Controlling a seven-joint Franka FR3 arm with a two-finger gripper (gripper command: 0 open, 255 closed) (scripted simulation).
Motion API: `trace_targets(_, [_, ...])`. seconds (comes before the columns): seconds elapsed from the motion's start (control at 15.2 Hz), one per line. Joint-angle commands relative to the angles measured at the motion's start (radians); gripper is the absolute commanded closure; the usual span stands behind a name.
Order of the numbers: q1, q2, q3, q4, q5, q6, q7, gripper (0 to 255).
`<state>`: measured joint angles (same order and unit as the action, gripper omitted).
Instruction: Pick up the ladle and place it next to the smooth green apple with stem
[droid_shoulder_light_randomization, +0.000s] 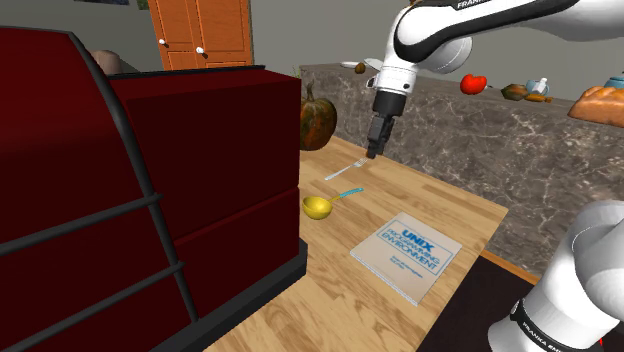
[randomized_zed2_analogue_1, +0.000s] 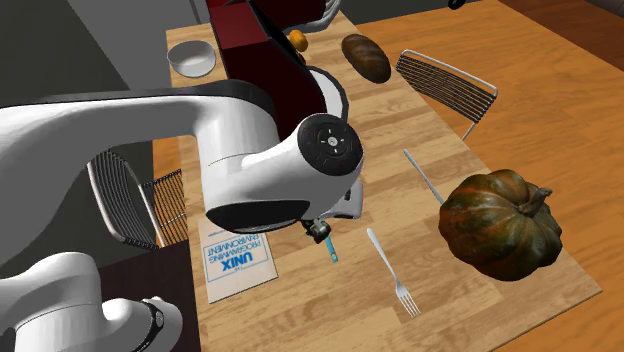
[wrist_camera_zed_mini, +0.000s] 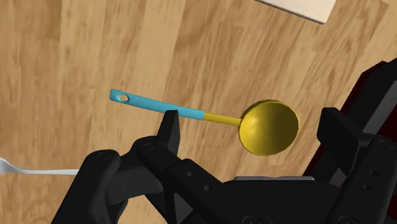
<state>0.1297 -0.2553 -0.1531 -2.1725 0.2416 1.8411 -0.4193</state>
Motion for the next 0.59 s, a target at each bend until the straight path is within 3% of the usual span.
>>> trace_targets(0.0, [0.013,0.095,-0.012,0.054,0.035,0.010,-0.064,0])
trace_targets(0.53, [0.042,0.420,0.010,0.269,0.164,0.001,-0.259,0])
